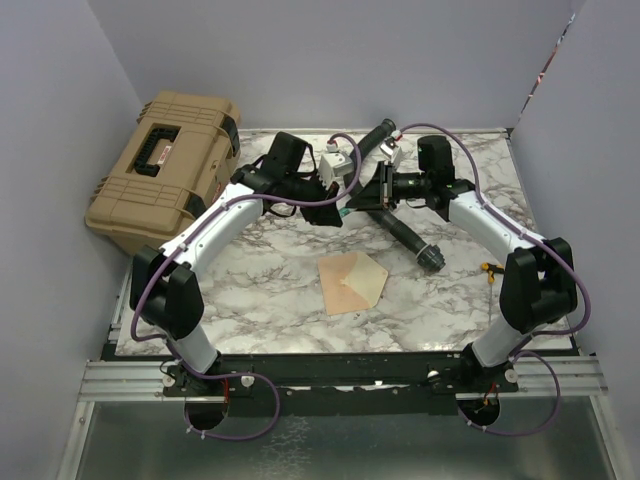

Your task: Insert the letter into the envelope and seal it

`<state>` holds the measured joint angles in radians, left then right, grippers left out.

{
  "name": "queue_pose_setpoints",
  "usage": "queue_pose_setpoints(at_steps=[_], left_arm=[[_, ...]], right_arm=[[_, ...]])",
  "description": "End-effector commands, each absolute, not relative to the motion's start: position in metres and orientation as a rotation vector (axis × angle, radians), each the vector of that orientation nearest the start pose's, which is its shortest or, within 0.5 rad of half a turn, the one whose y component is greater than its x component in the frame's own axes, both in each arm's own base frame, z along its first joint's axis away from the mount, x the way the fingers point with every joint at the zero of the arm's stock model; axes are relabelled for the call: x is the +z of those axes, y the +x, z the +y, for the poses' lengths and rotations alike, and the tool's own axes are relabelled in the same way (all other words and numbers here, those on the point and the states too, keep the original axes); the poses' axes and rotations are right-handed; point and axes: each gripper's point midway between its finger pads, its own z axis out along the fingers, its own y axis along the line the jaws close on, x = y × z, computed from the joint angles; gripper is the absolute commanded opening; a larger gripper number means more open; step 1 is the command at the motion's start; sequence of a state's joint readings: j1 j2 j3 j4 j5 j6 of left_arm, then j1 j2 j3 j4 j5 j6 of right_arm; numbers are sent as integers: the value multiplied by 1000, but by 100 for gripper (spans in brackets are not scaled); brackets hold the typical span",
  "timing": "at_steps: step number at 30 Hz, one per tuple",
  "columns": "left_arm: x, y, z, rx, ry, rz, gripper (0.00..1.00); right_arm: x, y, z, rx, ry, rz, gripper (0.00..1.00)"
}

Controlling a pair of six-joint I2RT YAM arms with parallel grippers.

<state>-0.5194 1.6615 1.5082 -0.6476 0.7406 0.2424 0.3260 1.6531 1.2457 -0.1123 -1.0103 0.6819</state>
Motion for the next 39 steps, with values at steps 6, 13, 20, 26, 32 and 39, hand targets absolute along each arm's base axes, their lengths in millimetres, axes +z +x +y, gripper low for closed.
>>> queue_pose_setpoints(at_steps=[6, 13, 20, 26, 32, 39], left_arm=[[209, 306, -296, -963, 1197, 2015, 0], [216, 291, -284, -983, 1186, 1988, 0], [220, 293, -280, -963, 1161, 1979, 0], [231, 297, -283, -973, 1127, 1970, 0], [242, 310, -281, -913, 1026, 1955, 0], [262, 338, -267, -757, 780, 1866, 0]], right_arm=[[247, 329, 273, 1628, -265, 2185, 0], [275, 357, 222, 1638, -111, 2079, 0], [263, 362, 215, 1581, -65, 2088, 0], [203, 382, 187, 1062, -43, 2261, 0], [151, 376, 181, 542, -139, 2347, 0], [86, 366, 168, 149, -183, 2436, 4]])
